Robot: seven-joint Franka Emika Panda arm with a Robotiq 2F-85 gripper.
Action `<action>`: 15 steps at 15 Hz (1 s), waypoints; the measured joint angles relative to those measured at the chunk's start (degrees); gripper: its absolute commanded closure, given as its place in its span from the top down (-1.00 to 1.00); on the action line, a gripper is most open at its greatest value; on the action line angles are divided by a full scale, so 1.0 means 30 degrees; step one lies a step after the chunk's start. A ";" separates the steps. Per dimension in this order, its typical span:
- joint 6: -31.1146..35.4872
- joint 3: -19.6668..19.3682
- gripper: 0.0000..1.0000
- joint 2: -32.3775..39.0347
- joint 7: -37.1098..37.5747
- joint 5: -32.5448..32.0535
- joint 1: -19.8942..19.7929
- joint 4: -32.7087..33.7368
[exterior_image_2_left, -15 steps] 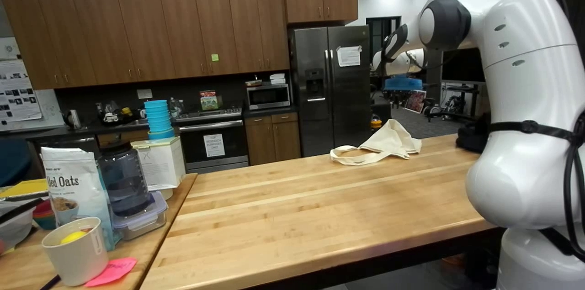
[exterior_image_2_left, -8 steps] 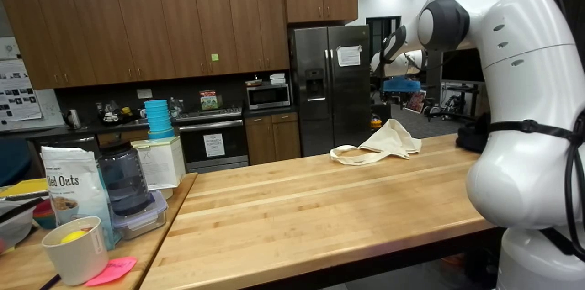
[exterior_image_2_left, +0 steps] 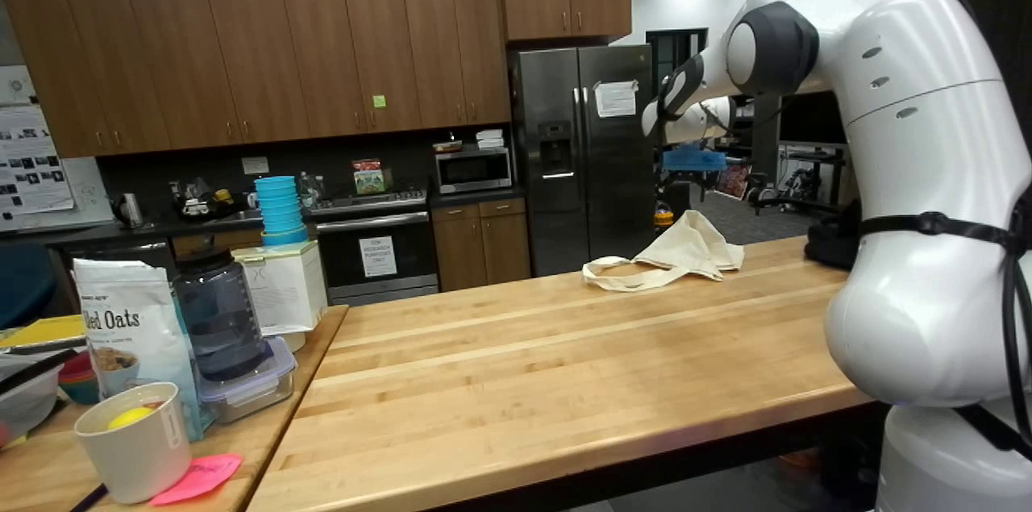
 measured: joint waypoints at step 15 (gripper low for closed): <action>-0.2975 -0.0526 -0.10 0.4418 0.2731 -0.0684 0.0111 0.4146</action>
